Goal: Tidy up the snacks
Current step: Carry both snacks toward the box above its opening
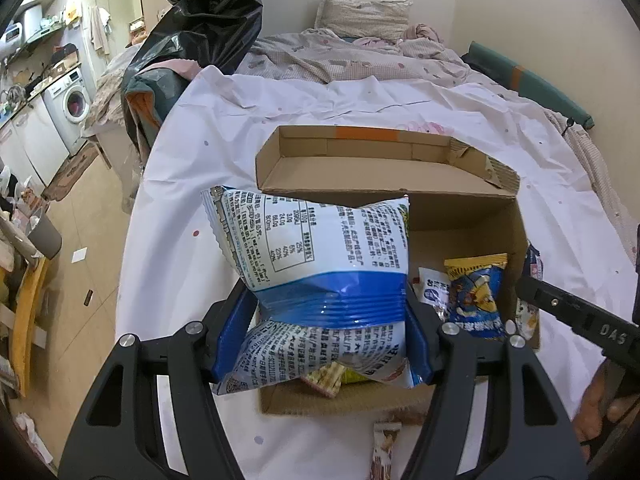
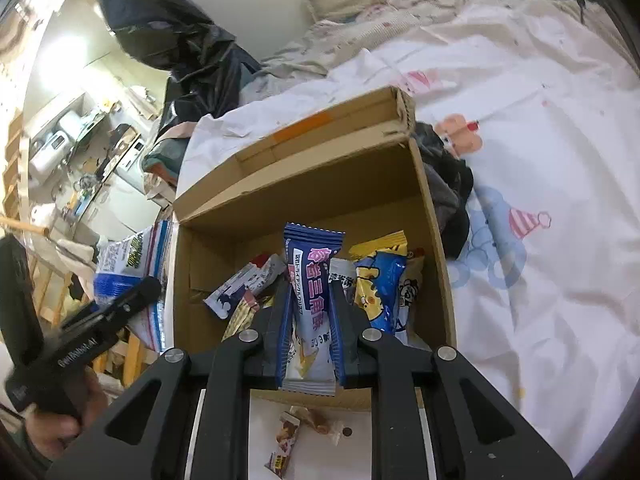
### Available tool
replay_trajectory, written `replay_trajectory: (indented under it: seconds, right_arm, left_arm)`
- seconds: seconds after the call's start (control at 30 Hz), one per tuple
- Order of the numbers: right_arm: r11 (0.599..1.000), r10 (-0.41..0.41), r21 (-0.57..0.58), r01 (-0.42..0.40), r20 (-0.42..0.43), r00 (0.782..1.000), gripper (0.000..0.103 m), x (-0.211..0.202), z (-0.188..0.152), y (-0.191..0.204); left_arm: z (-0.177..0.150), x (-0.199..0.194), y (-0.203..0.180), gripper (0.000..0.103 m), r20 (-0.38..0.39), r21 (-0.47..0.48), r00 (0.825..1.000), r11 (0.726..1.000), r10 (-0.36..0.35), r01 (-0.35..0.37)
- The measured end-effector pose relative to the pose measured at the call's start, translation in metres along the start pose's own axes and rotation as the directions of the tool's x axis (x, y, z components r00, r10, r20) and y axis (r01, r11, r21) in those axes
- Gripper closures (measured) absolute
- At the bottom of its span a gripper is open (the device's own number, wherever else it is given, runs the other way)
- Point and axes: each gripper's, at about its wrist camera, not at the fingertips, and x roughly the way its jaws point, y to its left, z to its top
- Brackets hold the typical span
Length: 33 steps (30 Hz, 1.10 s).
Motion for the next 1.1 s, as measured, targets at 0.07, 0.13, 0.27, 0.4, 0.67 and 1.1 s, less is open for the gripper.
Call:
replay_trajectory:
  seconds: [0.07, 0.13, 0.27, 0.4, 0.67, 1.1]
  right_arm:
    - [1.0, -0.005, -0.009, 0.005, 0.004, 1.0, 0.084, 0.003, 0.001, 0.002]
    - [0.999, -0.02, -0.03, 0.02, 0.008, 1.0, 0.084, 0.006, 0.0, 0.004]
    - [1.0, -0.021, -0.009, 0.021, -0.008, 1.0, 0.084, 0.014, -0.001, 0.001]
    - [0.999, -0.03, -0.014, 0.03, -0.018, 0.999, 0.084, 0.021, -0.003, 0.002]
    - [0.999, -0.036, -0.033, 0.034, -0.071, 0.997, 0.084, 0.039, -0.009, 0.007]
    - [0.999, -0.039, -0.038, 0.036, -0.079, 0.996, 0.081, 0.04, -0.01, 0.009]
  left_arm:
    - [-0.004, 0.007, 0.001, 0.04, -0.006, -0.01, 1.0, 1.0, -0.003, 0.003]
    - [-0.007, 0.014, 0.001, 0.04, -0.011, -0.014, 1.0, 1.0, -0.007, 0.006]
    - [-0.011, 0.025, 0.003, 0.04, -0.024, -0.026, 0.999, 0.999, -0.026, 0.025]
    - [-0.009, 0.03, 0.008, 0.039, -0.039, -0.058, 0.998, 0.997, -0.054, 0.052]
    - [-0.009, 0.03, 0.003, 0.037, -0.054, -0.049, 0.996, 0.997, -0.065, 0.062]
    - [-0.012, 0.03, 0.002, 0.036, -0.067, -0.046, 0.995, 0.997, -0.07, 0.067]
